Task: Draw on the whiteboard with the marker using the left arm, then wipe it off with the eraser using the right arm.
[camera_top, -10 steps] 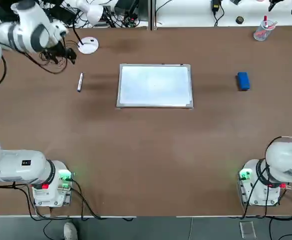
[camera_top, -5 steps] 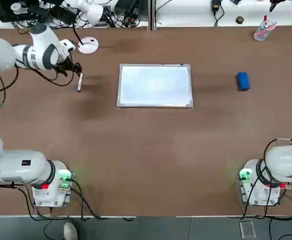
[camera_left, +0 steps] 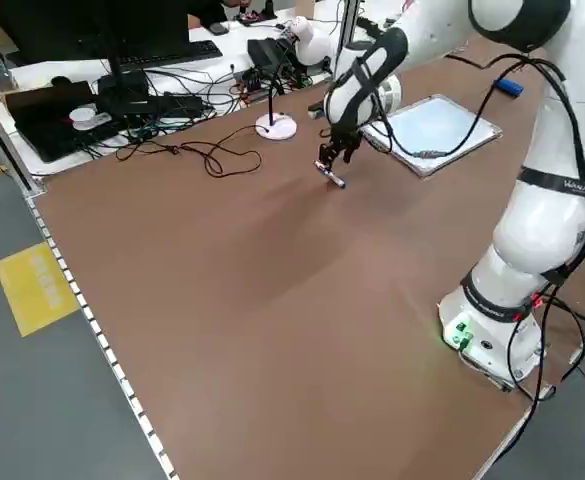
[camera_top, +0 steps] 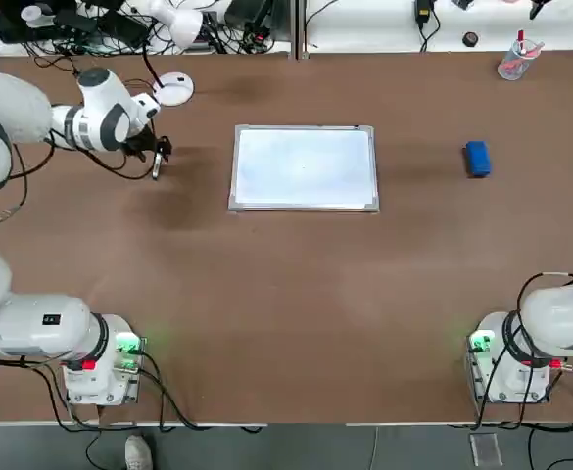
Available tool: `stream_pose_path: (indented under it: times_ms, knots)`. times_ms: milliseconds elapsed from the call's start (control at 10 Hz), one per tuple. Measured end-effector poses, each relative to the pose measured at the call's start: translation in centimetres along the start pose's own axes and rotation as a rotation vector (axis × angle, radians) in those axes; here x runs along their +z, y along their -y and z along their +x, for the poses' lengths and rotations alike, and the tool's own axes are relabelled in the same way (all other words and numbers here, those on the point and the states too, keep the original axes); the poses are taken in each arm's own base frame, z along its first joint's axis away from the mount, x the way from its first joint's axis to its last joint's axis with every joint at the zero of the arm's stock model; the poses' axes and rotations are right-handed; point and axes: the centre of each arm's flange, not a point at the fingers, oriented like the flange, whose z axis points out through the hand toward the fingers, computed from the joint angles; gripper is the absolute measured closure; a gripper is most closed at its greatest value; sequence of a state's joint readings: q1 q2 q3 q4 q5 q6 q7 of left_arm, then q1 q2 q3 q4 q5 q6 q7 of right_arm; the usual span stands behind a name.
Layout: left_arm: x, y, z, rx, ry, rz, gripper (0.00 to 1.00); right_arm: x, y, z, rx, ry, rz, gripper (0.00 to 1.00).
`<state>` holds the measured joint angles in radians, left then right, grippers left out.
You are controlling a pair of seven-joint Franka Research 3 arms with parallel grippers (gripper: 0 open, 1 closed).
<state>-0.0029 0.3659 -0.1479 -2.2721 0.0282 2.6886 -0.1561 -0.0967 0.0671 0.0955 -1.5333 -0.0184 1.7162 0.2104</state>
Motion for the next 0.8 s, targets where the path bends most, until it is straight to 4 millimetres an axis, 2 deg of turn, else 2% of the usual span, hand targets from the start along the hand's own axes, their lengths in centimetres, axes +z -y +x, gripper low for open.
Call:
stream_pose_path:
  times_ms: [300,600,700,800]
  knots:
    - [1.4,0.1,-0.1,0.002,0.006,-0.001,0.28,-0.1,0.5,-0.1,-0.02,-0.002,0.001,0.0]
    - [1.6,0.3,-0.1,-0.001,0.009,-0.001,0.3,0.2,0.9,-0.4,-0.081,0.02,-0.002,0.0]
    - [1.8,0.4,-0.2,-0.001,0.012,-0.001,0.35,0.5,0.8,-0.5,-0.088,0.029,-0.004,0.0]
    - [2.0,0.4,-0.2,-0.002,0.016,0.0,0.35,0.7,0.7,-0.6,-0.094,0.042,-0.006,0.0]
